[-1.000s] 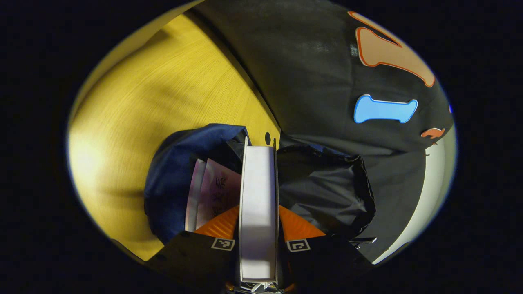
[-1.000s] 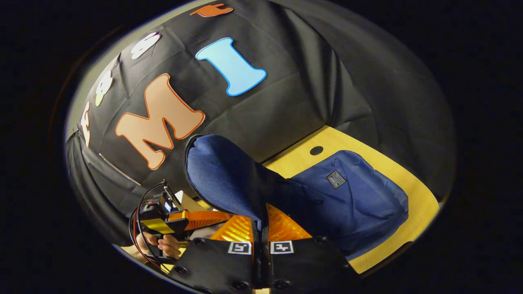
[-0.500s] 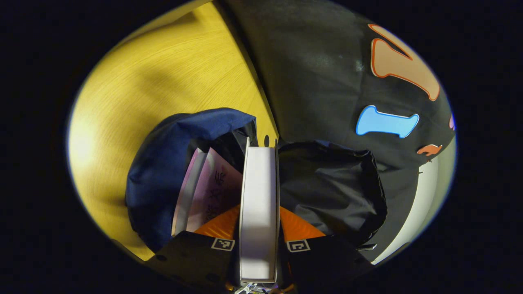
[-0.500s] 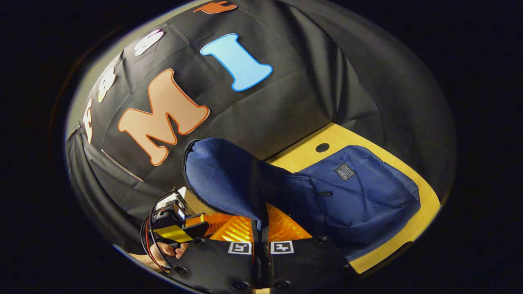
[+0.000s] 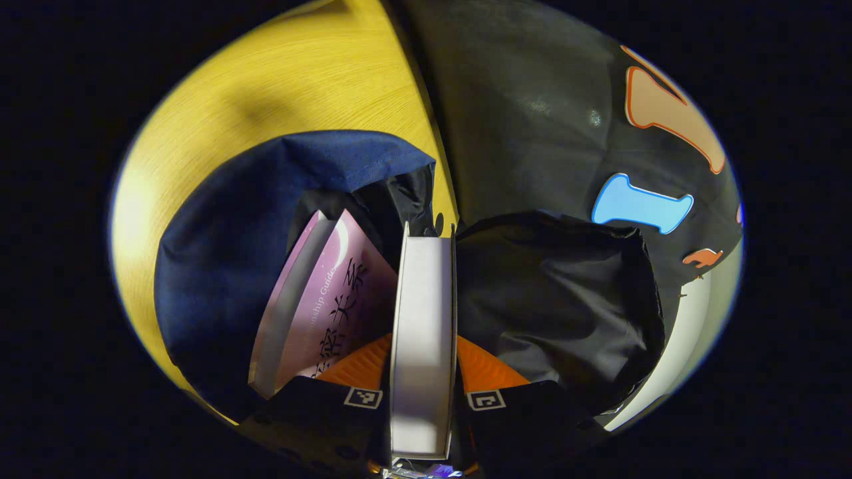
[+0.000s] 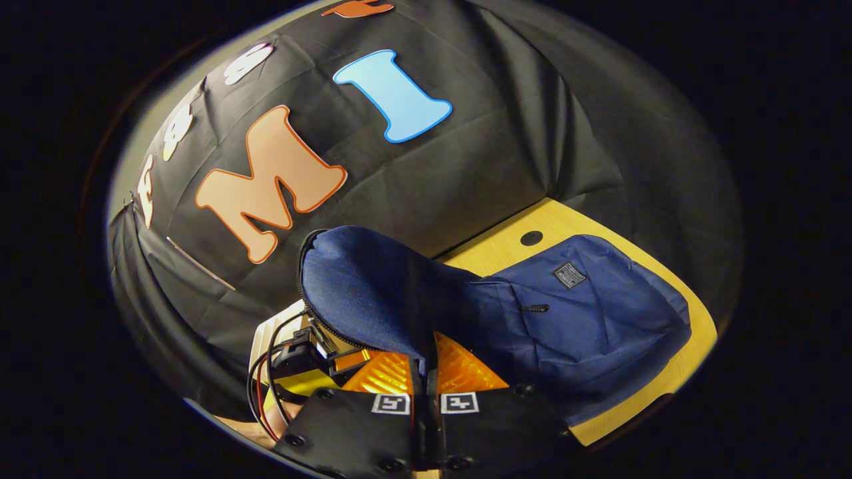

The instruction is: Open the schoolbag, grab two books from the bookshelf and put them into the schoolbag.

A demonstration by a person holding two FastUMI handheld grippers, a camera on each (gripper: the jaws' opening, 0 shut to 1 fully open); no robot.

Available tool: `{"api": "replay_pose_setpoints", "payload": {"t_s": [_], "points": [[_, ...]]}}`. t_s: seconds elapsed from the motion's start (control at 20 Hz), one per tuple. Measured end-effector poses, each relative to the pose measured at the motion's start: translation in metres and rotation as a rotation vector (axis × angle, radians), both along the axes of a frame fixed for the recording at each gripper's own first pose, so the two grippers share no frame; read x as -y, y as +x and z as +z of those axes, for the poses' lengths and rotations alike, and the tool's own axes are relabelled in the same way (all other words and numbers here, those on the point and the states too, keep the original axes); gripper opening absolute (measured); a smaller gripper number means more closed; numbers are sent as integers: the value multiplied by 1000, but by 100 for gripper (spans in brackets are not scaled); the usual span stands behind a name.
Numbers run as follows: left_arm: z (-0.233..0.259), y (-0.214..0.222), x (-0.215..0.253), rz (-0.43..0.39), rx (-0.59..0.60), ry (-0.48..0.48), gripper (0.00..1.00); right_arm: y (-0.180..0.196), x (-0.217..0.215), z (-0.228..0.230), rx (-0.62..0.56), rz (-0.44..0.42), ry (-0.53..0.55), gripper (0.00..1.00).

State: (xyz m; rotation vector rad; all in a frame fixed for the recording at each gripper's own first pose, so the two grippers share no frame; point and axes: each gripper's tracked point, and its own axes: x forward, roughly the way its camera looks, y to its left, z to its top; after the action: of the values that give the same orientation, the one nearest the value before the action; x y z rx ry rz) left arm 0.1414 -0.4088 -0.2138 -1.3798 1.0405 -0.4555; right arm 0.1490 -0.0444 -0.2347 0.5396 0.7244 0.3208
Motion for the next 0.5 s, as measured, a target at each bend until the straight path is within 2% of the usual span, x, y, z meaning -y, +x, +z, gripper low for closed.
{"api": "replay_pose_setpoints", "payload": {"t_s": [0.2,0.25,0.35,0.4,0.45,0.5], "points": [[1,3,1,-6,17,18,29,1,0,0,0,-1,3,4],[2,4,2,-12,23,25,34,2,0,0,1,-3,4,3],[0,2,-1,-19,21,51,33,2,1,0,-1,-8,6,3],[-5,2,-1,-23,13,78,35,2,1,-1,-3,-10,3,3],[-12,-3,-4,-33,-3,125,42,2,2,-1,-4,-10,2,3],[-25,-3,-8,-41,-23,185,40,2,2,-2,-6,-12,-1,3]]}}
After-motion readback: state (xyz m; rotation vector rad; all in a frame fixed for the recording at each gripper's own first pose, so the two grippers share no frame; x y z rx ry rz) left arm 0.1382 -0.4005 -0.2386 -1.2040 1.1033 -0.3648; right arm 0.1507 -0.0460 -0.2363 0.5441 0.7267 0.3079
